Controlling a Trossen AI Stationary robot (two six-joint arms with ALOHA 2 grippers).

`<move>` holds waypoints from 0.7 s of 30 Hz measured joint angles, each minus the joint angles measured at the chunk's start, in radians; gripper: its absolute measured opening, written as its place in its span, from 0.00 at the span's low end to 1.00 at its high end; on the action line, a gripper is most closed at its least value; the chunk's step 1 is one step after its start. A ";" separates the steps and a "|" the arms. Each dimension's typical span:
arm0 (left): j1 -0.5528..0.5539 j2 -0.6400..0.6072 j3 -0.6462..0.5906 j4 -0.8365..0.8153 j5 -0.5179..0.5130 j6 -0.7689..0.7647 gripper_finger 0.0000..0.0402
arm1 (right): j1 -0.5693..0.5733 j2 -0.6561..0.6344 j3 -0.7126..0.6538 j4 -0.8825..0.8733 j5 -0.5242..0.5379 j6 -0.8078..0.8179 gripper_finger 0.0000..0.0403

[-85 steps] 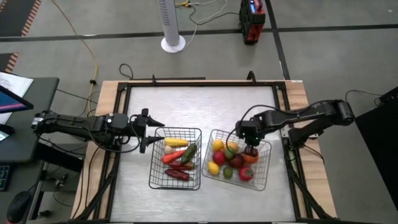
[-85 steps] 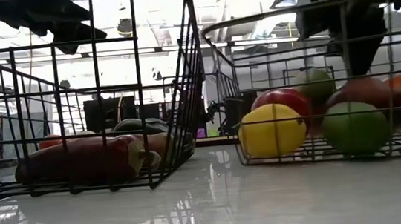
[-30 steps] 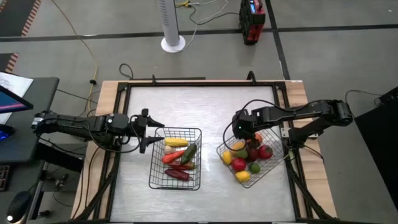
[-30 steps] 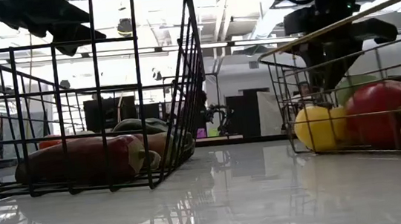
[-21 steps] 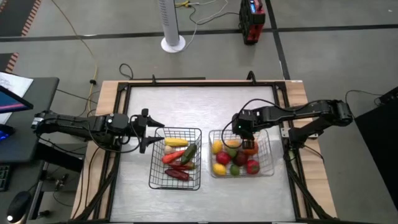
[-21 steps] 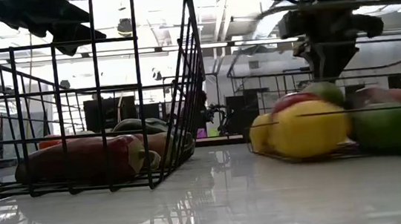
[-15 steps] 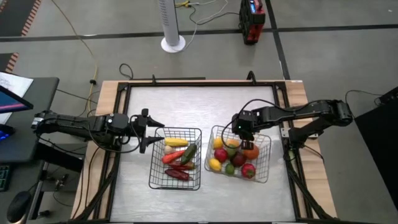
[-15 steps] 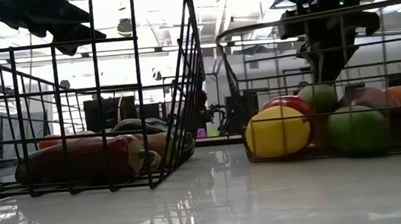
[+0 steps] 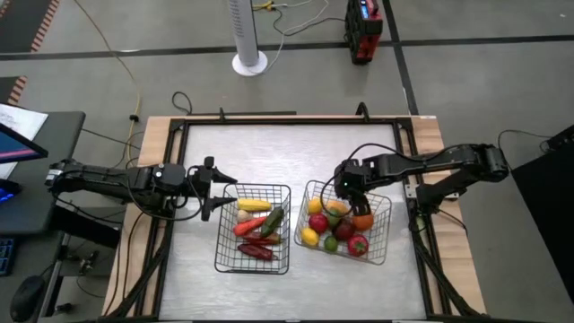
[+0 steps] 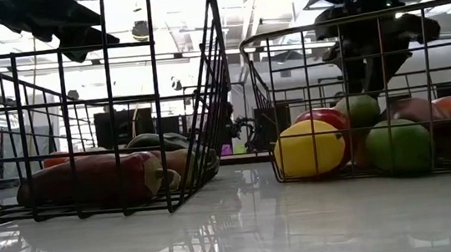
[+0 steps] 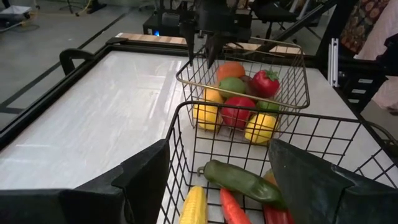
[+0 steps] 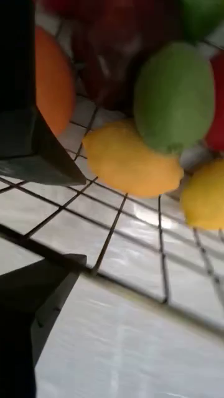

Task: Sort produce into baskets
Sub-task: Adjust the right wire basket

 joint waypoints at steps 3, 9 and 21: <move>0.000 0.000 0.000 0.000 0.000 -0.001 0.65 | 0.016 0.000 0.000 0.012 0.014 -0.110 0.56; 0.000 0.000 0.000 -0.003 0.000 -0.005 0.65 | 0.055 0.000 0.000 0.054 0.046 -0.279 0.54; 0.000 0.000 0.000 -0.004 0.000 -0.006 0.65 | 0.110 0.000 0.000 0.097 0.046 -0.392 0.48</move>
